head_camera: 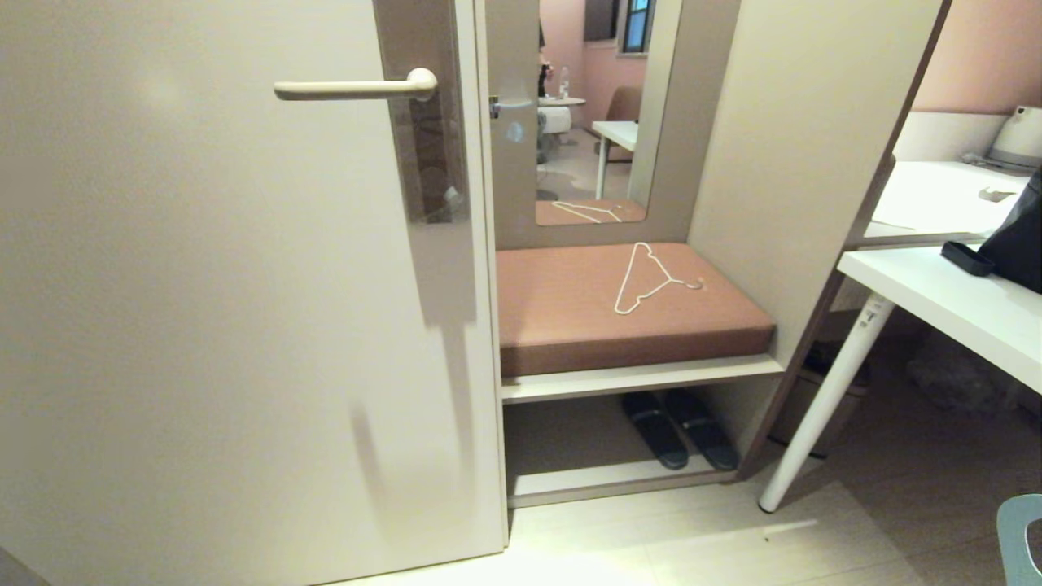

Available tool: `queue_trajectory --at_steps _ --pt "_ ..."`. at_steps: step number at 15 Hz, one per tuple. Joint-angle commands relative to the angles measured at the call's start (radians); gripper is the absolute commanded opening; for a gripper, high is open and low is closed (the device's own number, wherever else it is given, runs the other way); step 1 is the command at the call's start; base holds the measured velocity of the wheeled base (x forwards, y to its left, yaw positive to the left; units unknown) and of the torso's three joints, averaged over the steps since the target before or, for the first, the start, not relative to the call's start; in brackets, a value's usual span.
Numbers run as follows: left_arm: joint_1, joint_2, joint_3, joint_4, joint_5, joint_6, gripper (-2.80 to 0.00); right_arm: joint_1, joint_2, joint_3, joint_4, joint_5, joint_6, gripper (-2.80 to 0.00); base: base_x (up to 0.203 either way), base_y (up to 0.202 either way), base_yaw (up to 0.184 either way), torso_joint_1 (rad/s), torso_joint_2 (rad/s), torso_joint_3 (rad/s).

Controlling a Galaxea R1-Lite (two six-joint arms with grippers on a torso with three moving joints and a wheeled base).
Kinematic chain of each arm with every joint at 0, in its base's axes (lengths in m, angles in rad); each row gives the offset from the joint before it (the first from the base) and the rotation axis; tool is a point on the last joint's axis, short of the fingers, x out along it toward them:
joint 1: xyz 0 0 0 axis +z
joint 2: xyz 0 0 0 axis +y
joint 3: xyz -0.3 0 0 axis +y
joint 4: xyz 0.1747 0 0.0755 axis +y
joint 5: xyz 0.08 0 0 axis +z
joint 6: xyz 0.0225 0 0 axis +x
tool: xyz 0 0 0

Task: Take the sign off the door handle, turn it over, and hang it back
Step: Hand it to the other hand

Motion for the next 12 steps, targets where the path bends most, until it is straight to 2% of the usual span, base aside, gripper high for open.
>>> queue_trajectory --at_steps 1,4,7,12 --pt "0.0 0.001 0.0 0.0 0.0 -0.001 -2.8 0.001 0.033 -0.025 0.0 0.002 0.0 -2.8 0.0 0.0 0.0 0.0 0.0 0.0" --pt "0.0 0.001 0.0 0.0 0.0 -0.001 -2.8 0.001 0.158 -0.121 -0.007 0.003 0.005 -2.8 0.0 0.0 0.0 0.0 0.0 0.0" --pt "-0.001 0.001 0.0 0.0 0.0 0.002 -2.8 0.002 0.336 -0.273 -0.016 0.006 0.006 -2.8 0.0 0.0 0.0 0.0 0.0 0.0" --pt "-0.001 0.001 0.0 0.0 -0.004 0.014 -2.8 0.0 0.739 -0.614 -0.089 0.042 0.003 -2.8 0.0 0.0 0.0 0.0 0.0 0.0"
